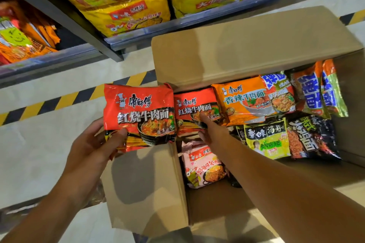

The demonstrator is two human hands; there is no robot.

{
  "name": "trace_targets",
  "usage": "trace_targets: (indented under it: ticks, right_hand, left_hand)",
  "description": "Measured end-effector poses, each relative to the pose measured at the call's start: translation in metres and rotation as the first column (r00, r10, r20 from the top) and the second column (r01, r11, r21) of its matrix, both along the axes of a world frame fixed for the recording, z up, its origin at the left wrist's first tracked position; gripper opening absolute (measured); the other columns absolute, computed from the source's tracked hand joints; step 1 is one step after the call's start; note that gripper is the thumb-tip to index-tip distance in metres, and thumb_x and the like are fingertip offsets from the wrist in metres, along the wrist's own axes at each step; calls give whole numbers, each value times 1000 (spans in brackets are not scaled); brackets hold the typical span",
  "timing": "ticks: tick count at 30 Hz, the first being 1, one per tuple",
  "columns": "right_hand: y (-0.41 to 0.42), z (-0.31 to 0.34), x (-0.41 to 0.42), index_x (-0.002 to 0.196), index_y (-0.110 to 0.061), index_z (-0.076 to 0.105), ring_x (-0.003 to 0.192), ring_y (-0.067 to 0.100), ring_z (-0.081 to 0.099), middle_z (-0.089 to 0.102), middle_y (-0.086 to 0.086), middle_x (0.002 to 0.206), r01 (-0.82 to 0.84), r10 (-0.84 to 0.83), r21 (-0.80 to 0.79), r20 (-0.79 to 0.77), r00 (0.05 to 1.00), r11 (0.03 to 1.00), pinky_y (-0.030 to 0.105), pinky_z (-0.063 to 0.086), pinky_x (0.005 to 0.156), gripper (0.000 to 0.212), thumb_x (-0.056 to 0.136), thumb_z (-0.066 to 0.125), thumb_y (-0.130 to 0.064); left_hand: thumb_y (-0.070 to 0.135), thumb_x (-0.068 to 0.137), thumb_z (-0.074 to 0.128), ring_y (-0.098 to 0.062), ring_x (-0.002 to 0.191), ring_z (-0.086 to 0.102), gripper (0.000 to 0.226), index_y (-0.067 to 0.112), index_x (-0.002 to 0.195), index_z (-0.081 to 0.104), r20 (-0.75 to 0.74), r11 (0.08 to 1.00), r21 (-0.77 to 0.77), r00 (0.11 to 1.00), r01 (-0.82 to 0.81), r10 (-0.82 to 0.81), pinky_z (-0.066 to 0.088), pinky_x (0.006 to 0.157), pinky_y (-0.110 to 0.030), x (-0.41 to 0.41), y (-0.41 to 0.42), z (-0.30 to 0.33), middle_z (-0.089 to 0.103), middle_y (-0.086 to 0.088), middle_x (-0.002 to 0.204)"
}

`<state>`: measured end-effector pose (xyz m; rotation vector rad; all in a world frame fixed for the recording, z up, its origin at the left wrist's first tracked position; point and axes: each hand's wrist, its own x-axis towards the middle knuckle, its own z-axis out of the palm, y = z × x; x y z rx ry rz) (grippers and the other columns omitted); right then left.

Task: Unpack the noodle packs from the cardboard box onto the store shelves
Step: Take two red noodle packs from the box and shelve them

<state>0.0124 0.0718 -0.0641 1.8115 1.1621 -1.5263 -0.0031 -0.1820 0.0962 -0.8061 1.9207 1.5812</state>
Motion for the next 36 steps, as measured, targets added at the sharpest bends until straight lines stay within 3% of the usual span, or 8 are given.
trace_targets:
  ticks: [3,9,14,20,26,30,33,36]
  right_hand:
    - [9,16,9,113,-3,64,66,23,74,75,16,98,-34,28,-88,-66,997,996,29,61,51,54,72,89,-27]
    - [28,73,14,102,-3,65,75,35,72,73,15,90,-431,431,25,-83,899,902,48,62,75,35,79,84,-22]
    - [48,152,9,114,-11,61,85,33,75,70,10,105,-483,490,86,-182,852,871,40,64,71,39,82,81,-18]
    - [66,303,-14,102,-26,61,93,22,72,74,2,101,-623,657,214,-314,685,752,47,61,83,42,72,86,-41]
    - [83,491,-50,87,-29,53,87,15,70,64,-16,83,-625,646,230,-478,596,746,31,61,75,29,86,77,-12]
    - [97,607,-64,116,-15,61,76,6,73,75,-3,95,-612,664,322,-572,483,722,37,63,75,37,84,79,-22]
    - [103,693,-63,117,-17,51,69,-7,65,66,-12,99,-578,661,393,-649,377,715,5,49,60,34,90,73,-16]
    - [107,755,-56,136,-20,44,97,2,63,57,-12,131,-551,648,430,-704,292,715,9,54,70,63,85,79,-28]
  left_hand:
    - [29,82,70,-19,102,71,37,34,118,67,12,1000,-6,1000,10,-10,53,92,-47,2,0,5,74,6,110]
    - [30,86,68,-18,100,71,35,34,120,64,21,1000,-15,1000,-8,8,54,92,-46,4,3,38,74,6,108]
    - [21,91,65,-13,86,74,31,29,121,63,-25,996,-12,996,-90,90,56,65,-20,-3,7,102,77,1,100]
    - [16,94,63,-16,96,72,32,28,123,63,-114,992,10,985,-129,129,56,86,-27,-17,8,224,76,1,104]
    - [16,89,67,-22,99,71,32,29,118,63,-234,981,42,953,-187,192,56,80,-28,-29,13,372,73,-7,112]
    - [9,91,64,-18,97,71,34,28,120,62,-333,971,77,912,-227,239,60,78,-27,-24,20,483,73,-6,113]
    - [18,91,66,-18,110,67,38,32,125,60,-412,966,86,875,-242,256,54,93,-39,-9,24,562,71,3,119]
    - [33,85,74,-16,121,61,51,35,132,55,-483,958,89,829,-272,280,49,100,-42,9,24,629,66,4,128]
